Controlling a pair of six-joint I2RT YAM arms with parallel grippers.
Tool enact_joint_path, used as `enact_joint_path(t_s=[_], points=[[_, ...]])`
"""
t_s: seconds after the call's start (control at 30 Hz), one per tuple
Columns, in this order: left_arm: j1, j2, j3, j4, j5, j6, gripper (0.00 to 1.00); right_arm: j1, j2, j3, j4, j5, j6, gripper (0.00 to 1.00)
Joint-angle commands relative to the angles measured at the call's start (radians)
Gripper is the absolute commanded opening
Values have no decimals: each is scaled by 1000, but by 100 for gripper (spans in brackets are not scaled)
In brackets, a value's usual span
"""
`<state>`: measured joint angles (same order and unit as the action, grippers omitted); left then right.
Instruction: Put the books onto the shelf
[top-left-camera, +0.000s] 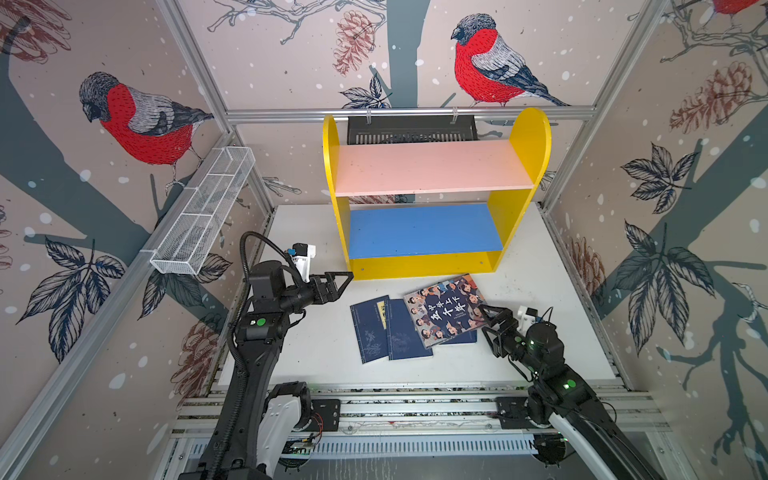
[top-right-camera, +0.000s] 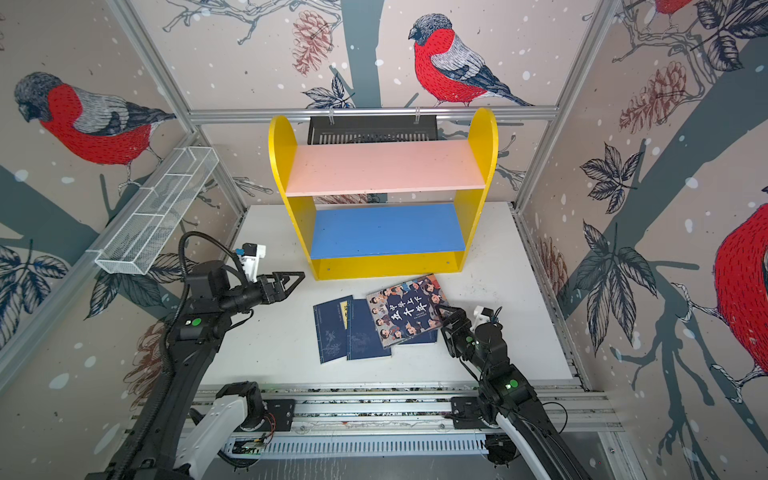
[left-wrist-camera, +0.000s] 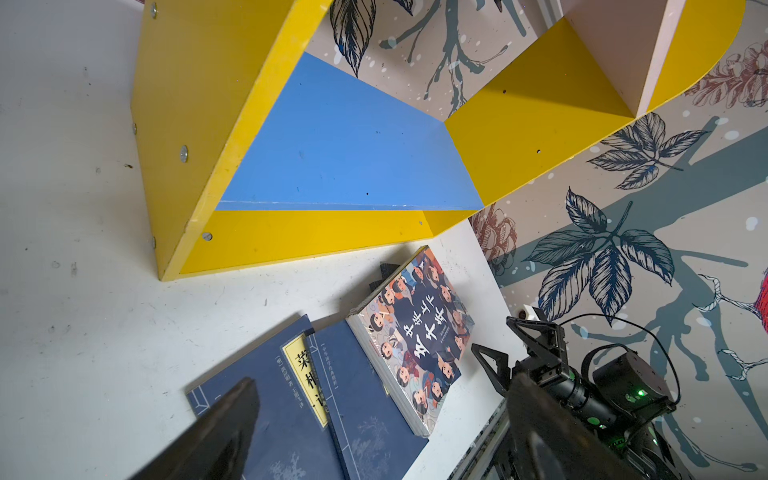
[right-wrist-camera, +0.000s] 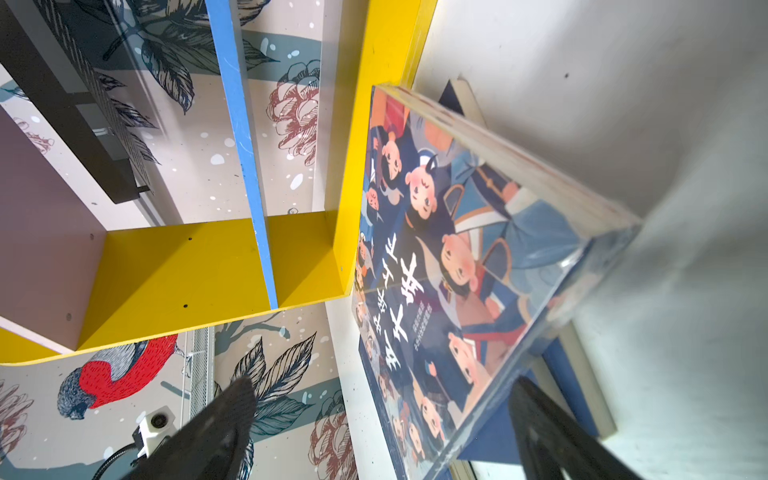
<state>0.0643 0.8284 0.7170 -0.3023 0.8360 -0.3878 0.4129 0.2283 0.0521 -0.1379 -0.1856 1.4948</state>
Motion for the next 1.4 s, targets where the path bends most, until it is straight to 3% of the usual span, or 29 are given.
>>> enact_joint_path(t_s=[0.0, 0.4, 0.7, 0.97, 1.27, 1.37], points=[[-1, 0, -7, 56, 19, -3, 94, 1, 11, -17, -303, 31, -11, 97], [-7, 6, -17, 80, 36, -17, 93, 0, 240, 42, -232, 53, -88, 98], [-40, 16, -54, 181, 104, -45, 93, -8, 295, 11, -135, 78, -82, 95], [-276, 103, -46, 224, 34, 16, 91, -39, 290, -17, -82, 75, -92, 94], [-579, 338, 2, 276, -181, 155, 89, -59, 287, -20, -92, 68, -138, 93], [-660, 419, 39, 303, -299, 196, 85, -63, 284, -29, -99, 69, -139, 92]])
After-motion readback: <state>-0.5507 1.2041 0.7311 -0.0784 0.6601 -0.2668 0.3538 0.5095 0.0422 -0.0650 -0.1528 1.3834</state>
